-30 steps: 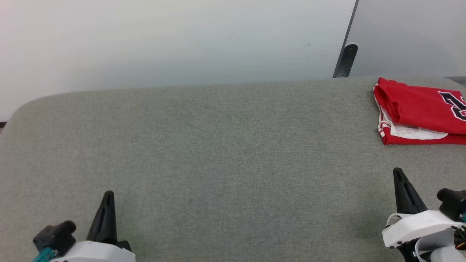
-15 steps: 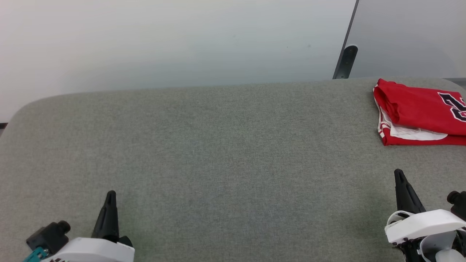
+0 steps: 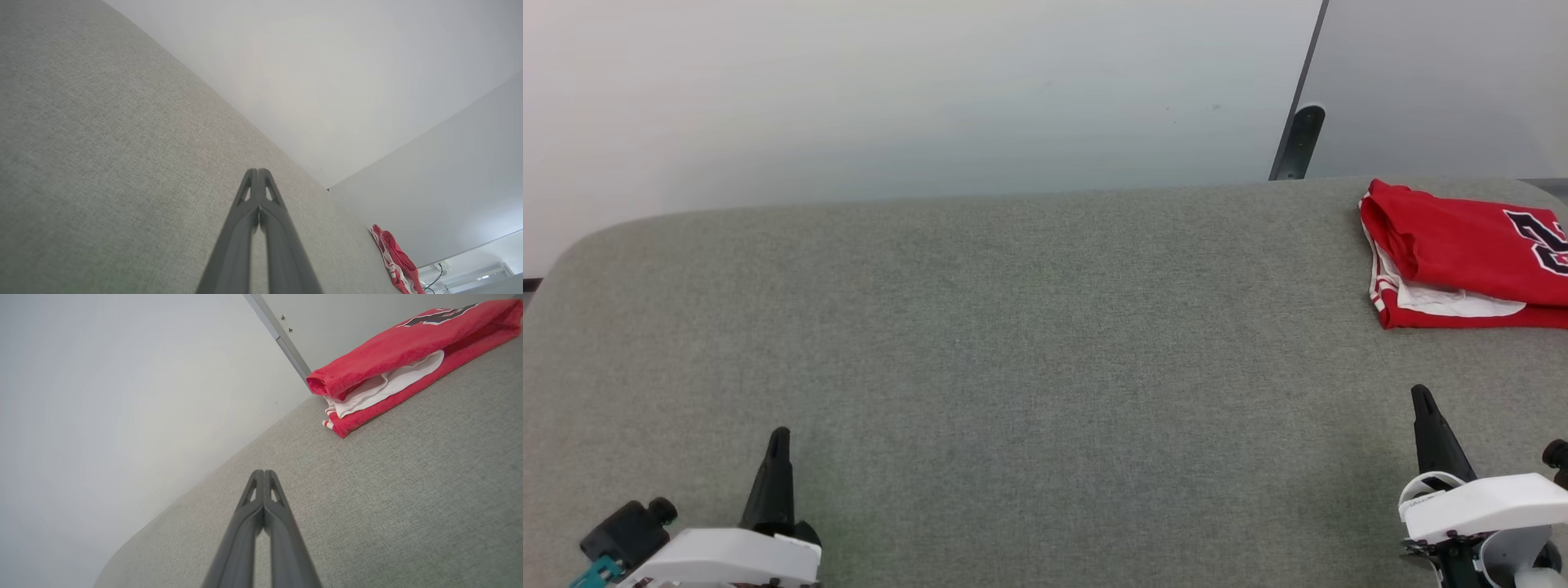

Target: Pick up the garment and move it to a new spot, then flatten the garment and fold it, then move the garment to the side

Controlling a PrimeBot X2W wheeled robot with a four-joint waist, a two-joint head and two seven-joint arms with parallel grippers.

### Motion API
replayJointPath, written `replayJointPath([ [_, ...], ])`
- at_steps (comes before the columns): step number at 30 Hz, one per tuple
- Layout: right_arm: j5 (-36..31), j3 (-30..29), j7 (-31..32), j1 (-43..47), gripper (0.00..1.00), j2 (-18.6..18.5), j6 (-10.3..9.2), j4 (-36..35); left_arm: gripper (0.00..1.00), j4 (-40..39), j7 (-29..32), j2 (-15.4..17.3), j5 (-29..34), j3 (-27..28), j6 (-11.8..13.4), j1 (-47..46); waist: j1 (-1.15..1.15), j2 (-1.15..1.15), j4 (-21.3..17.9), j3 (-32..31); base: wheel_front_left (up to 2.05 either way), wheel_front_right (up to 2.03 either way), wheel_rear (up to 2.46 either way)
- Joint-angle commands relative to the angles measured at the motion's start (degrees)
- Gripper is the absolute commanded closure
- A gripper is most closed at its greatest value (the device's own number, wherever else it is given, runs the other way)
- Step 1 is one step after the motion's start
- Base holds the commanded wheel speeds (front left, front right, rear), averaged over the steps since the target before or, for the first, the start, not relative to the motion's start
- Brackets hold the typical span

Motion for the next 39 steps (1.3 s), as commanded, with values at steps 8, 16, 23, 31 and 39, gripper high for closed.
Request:
replayJointPath([
  [8, 6.64, -0.65, 1.51, 0.09, 1.00, 0.43, -0.01, -1.33, 1.00, -0.40, 1.56, -0.21, -5.92, 0.35, -0.07, -1.67, 0.00, 0.00, 0.03, -0.16, 0.00, 0.00, 0.00],
  [16, 12.12, -1.13, 2.92, 0.49, 1.00, 0.82, -0.01, -1.78, 1.00, -0.22, 2.99, -0.70, -10.86, 0.47, -0.08, -2.00, 0.00, 0.00, 0.05, -0.33, 0.00, 0.00, 0.00],
  [23, 16.95, -1.51, 4.23, 0.70, 1.00, 1.25, -0.01, -2.18, 1.00, -0.02, 4.28, -1.17, -15.49, 0.58, -0.09, -2.28, 0.00, 0.00, 0.08, -0.51, 0.00, 0.00, 0.00],
  [31, 21.61, -1.82, 5.43, 1.02, 1.00, 1.67, -0.02, -2.55, 1.00, 0.15, 5.55, -1.59, -19.78, 0.70, -0.10, -2.44, 0.00, 0.00, 0.10, -0.68, 0.00, 0.00, 0.00],
  [39, 26.01, -2.15, 6.54, 1.40, 1.00, 2.05, -0.02, -2.88, 1.00, 0.33, 6.66, -1.93, -23.82, 0.78, -0.12, -2.67, 0.00, 0.00, 0.13, -0.85, 0.00, 0.00, 0.00],
])
